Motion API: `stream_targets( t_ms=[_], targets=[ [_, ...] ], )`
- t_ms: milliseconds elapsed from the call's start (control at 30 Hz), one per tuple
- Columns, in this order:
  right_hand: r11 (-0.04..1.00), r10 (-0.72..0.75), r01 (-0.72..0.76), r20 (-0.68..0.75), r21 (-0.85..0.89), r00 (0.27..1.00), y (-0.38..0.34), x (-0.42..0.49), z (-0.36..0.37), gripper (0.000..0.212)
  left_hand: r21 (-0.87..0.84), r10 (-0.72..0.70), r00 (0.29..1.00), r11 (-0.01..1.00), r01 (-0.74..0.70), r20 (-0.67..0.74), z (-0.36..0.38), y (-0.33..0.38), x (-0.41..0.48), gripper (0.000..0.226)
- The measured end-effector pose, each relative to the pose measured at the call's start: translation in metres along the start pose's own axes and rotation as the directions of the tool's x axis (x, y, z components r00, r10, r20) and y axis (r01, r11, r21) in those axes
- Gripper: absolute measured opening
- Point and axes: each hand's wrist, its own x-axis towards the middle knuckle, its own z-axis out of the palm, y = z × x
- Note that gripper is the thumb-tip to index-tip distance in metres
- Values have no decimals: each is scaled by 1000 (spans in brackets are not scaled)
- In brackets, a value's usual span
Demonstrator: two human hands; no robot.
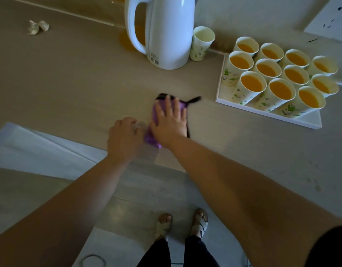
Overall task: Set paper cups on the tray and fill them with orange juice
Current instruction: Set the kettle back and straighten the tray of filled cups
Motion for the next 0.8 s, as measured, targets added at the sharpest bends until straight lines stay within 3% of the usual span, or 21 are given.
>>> stream_targets(
  t_ms=[67,133,200,267,333,367,467,533,600,700,767,800],
  targets=[
    [986,-167,167,0,10,986,-3,-31,8,57,-71,45,989,996,-56,-143,3,11,-9,24],
    [979,-201,202,-16,6,979,27,-55,12,54,-123,132,971,980,-159,-198,9,27,-21,20],
    [994,-103,103,-18,-24,995,84,-80,7,53,-161,266,956,945,-284,-124,25,52,-40,30],
    [994,107,-106,-45,13,993,131,-101,5,53,-173,373,928,914,-367,3,44,72,-57,43],
    [957,288,-283,-74,69,955,154,-121,5,54,-182,438,892,891,-415,113,66,98,-73,39],
    [954,295,-289,-68,86,953,158,-130,7,55,-186,454,877,886,-426,158,76,114,-80,30],
    [995,79,-76,-48,72,996,170,-163,12,64,-150,439,867,898,-414,235,101,154,-91,19],
    [997,64,-61,-72,42,995,211,-190,13,69,-74,407,866,912,-404,289,116,176,-98,23],
    [972,229,-222,-117,70,966,270,-215,13,67,36,378,859,909,-414,347,131,195,-109,28],
    [831,545,-522,-94,191,833,331,-226,3,55,165,337,857,890,-425,389,151,221,-124,36],
    [784,608,-572,-111,240,786,323,-203,-1,60,210,287,873,897,-390,395,157,230,-125,42],
    [802,581,-545,-113,243,806,321,-193,-3,66,244,260,881,895,-374,396,166,240,-129,44]
  ],
)
